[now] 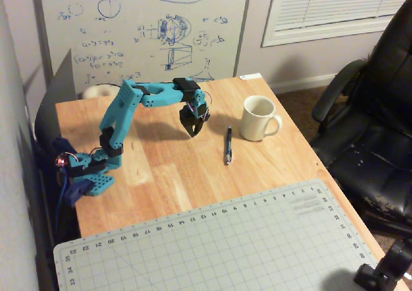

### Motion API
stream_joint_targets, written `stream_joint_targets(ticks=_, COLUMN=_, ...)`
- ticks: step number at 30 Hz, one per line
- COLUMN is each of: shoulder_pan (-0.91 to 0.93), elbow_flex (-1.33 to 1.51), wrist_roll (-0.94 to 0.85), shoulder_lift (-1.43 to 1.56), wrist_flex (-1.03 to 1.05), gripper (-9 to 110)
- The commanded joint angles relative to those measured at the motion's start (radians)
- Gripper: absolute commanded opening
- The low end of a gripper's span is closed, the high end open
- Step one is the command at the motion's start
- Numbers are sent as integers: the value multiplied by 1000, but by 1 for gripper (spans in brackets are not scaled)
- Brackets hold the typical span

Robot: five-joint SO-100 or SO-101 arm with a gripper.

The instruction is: Touch the pen.

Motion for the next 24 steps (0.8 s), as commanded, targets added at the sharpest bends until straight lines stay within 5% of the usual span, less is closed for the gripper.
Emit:
stream_joint_targets(ticks=1, shoulder_pan=0, elbow_flex=1707, wrist_roll=-6, shoulder_lift=2232, wrist_flex=37, gripper=1)
stream_joint_targets(ticks=24, shoulder_pan=2, elbow_flex=1706, wrist_roll=3, shoulder_lift=2232, wrist_flex=100, gripper=1)
